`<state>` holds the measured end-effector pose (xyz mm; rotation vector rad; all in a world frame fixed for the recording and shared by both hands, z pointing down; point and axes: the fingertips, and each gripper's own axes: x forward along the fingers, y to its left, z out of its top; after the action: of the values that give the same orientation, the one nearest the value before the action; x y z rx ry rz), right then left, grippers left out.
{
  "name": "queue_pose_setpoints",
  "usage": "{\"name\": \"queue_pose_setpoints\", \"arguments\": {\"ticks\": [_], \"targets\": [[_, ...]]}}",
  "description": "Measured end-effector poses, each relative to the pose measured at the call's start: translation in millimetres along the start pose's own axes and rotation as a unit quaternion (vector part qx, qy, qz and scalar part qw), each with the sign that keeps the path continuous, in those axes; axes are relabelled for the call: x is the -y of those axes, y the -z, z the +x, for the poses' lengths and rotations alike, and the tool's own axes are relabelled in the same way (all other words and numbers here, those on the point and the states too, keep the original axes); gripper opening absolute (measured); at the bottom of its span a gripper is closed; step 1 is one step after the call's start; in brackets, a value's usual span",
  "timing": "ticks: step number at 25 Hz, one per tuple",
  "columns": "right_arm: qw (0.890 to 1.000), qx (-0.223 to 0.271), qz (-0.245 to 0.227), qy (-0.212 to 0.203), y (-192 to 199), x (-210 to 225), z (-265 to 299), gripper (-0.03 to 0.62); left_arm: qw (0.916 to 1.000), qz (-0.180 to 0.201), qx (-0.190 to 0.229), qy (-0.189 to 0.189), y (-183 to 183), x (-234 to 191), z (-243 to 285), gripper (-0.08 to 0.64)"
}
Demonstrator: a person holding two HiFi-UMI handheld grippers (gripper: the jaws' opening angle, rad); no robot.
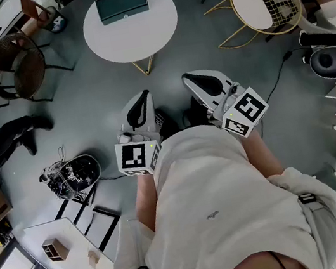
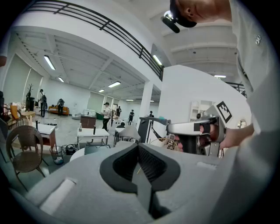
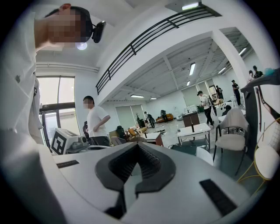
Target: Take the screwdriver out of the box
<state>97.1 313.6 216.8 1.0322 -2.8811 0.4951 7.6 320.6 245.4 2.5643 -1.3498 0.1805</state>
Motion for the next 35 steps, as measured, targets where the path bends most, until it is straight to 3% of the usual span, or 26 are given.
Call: {"name": "queue_pose_setpoints", "arguments": {"ticks": [18,25,35], "targets": [[0.998,0.022,0.040,0.033,6.0,-14.1,25.8,0.006,0.9998,-0.009,-0.006,0.018,10.0,-33.8,-27.3,0.011],[0.998,0.008,0.043,0.051,11.3,-3.7,30.8,0.006,0.9990,-0.019,-0.032,0.025,25.1,-46.3,-21.3,0.011],[0.999,0.000,0.039,0.035,-9.1,62.5,70.6,0.006,0.9990,-0.020,-0.041,0.001,7.3,-69.3,41.2,0.011]]}}
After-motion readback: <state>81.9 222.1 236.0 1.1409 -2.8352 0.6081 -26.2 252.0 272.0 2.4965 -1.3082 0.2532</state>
